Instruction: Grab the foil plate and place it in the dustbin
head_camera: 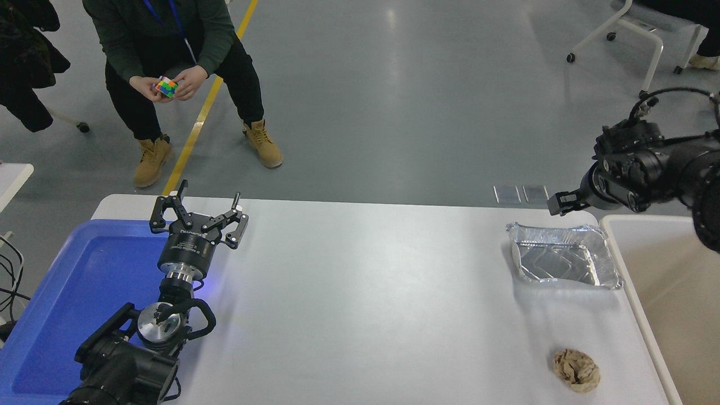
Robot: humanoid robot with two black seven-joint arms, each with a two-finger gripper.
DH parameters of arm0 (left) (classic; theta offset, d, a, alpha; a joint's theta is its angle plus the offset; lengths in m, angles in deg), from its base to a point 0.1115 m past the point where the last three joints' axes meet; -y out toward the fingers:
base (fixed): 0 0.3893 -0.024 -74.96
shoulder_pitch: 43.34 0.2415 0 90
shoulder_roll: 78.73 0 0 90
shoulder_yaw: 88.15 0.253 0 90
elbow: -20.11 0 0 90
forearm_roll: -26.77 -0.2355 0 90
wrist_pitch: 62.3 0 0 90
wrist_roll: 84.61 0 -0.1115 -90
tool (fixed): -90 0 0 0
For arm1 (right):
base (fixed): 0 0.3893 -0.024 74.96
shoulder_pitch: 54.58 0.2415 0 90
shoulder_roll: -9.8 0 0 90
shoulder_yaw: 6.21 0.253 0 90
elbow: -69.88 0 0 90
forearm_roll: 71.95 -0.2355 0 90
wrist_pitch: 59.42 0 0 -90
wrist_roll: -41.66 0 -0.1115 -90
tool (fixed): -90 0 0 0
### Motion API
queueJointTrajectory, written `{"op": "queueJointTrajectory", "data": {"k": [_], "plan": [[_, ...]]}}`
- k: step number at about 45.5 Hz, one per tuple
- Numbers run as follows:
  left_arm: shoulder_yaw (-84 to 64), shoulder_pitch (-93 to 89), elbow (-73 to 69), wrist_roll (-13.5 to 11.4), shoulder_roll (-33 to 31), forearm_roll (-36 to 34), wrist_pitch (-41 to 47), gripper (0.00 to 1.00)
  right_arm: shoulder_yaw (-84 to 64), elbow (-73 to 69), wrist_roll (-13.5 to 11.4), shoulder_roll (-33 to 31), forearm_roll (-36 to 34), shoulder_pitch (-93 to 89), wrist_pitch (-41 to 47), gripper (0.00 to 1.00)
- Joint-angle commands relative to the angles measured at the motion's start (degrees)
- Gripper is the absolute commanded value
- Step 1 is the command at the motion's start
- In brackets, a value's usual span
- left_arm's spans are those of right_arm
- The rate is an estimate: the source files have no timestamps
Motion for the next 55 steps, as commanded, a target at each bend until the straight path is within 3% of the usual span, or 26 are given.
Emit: {"op": "queueJointTrajectory", "data": {"k": [1,34,55], "plan": [[-0.1,0.0,0.1,0.0,0.0,0.0,0.0,0.99,0.2,16.0,0.0,0.1,0.5,-13.7,-0.9,1.0],[-0.1,0.0,0.0,0.0,0.0,0.0,0.0,0.99,4.0,16.9,0.4,0.3,0.2,-28.0,-20.2,1.0],[-0.1,0.0,0.0,0.0,0.0,0.0,0.1,0.99,6.8,19.1,-0.2,-0.5,-0.2,-28.2,-20.8,1.0]]}}
